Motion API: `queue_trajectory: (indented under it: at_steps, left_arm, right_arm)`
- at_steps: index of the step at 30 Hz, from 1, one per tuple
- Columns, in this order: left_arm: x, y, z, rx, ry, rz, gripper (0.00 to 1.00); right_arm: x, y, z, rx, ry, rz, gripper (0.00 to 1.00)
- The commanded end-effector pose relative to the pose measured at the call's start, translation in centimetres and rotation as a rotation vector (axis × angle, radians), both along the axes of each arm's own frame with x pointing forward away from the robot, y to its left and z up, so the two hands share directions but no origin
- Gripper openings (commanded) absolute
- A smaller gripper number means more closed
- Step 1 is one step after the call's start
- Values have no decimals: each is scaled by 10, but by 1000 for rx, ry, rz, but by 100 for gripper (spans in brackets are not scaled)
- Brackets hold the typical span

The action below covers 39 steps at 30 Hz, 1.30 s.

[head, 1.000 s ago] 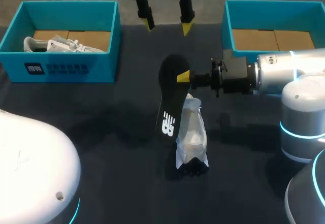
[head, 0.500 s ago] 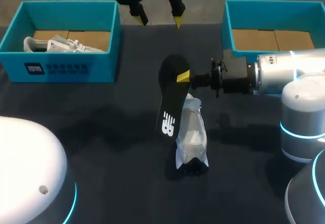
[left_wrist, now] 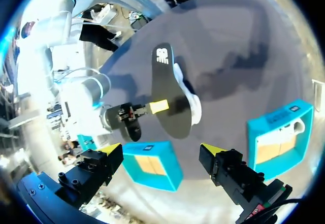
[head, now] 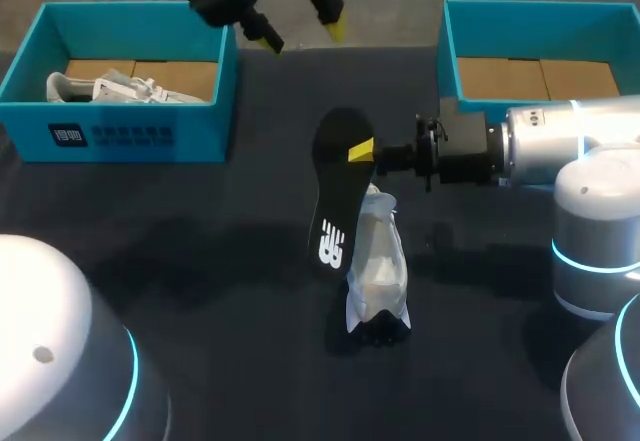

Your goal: Take the shoe out of the shoebox, open the shoe tongue, remove and reinsert the insole, then place the shoe into the shoebox

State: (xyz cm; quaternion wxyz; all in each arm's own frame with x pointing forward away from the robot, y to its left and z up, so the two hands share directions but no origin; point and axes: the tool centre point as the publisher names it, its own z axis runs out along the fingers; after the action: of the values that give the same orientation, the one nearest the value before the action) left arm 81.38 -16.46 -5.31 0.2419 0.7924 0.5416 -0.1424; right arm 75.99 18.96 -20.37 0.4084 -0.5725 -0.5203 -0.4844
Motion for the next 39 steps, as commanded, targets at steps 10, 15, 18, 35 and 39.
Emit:
queue_trajectory:
  at_steps: [10, 15, 18, 35, 39]
  left_arm:
    - [-22, 23, -15, -998, -95, 0, 100]
    - [-23, 22, -29, -1089, -68, -39, 100]
    - [-20, 25, -42, -1130, -43, -36, 100]
    - [-36, 41, -78, -1279, 81, -89, 100]
    - [-33, 46, -80, -1281, 78, -73, 100]
  right_arm:
    - [0, 2, 0, -4, 1, 0, 0]
    - [0, 2, 0, -4, 1, 0, 0]
    - [0, 2, 0, -4, 1, 0, 0]
    - [0, 2, 0, -4, 1, 0, 0]
    - [0, 2, 0, -4, 1, 0, 0]
